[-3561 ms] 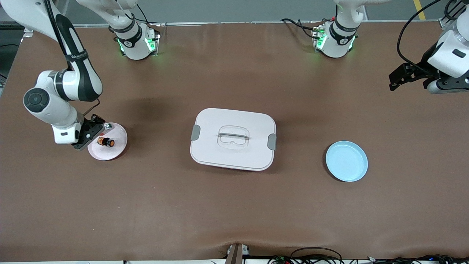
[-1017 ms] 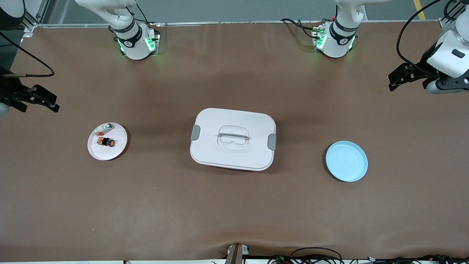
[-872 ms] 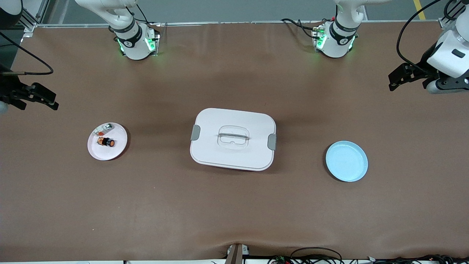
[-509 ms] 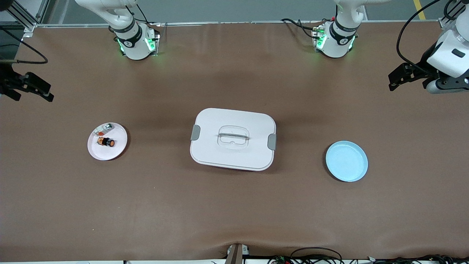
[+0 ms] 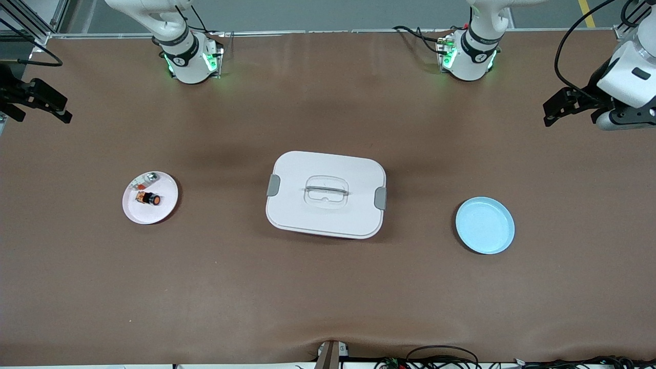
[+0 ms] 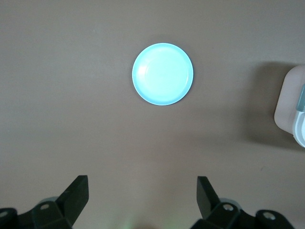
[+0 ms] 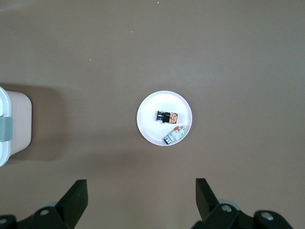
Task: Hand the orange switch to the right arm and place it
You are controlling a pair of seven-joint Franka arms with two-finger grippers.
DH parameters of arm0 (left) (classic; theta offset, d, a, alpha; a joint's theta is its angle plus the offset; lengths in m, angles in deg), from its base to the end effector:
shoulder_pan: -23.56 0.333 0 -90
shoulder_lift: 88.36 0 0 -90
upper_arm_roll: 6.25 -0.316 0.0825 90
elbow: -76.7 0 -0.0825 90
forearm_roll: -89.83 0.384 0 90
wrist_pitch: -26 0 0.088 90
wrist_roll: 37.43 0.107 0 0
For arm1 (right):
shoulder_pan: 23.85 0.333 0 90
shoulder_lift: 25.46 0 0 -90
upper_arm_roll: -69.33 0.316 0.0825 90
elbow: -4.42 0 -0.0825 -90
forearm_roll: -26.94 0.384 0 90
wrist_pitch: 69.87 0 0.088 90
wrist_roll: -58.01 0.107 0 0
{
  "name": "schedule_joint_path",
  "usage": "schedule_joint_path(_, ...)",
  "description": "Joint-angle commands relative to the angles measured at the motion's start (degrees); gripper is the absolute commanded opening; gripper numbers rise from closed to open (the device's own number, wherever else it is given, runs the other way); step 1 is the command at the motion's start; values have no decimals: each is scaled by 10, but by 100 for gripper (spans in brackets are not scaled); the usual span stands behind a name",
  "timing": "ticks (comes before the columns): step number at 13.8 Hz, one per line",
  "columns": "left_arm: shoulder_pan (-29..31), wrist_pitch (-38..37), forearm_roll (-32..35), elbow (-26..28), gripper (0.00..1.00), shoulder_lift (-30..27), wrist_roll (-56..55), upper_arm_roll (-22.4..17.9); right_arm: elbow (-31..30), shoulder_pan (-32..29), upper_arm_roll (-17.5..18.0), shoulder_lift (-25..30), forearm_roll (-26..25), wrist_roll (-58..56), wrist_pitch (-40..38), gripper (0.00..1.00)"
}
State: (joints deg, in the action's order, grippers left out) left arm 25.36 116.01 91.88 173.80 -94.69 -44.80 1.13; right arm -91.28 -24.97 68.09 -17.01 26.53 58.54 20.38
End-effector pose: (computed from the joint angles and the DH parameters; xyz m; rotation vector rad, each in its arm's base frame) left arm 0.5166 -0.0504 0.6250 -3.0900 -0.0492 0.0131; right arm 0.5078 -0.0226 0.6563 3.1347 -0.0791 0.0819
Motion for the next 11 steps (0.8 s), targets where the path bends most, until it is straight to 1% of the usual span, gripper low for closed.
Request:
schedule_joint_path(1,2,-11,1,-10,100,0,14,3,17,0,0,-6,8,1,-8,100)
schedule_joint_path(4,2,-11,1,-15,100,2,14,3,17,-1,0,-12,8,1,-8,100)
schedule_joint_path(7,2,-11,1,-24,100,4,11,3,40,1,0,-26,1,1,-8,100)
schedule_joint_path(11,0,-11,0,-28,100,6,12,3,43,-1,0,-30,2,2,-9,100)
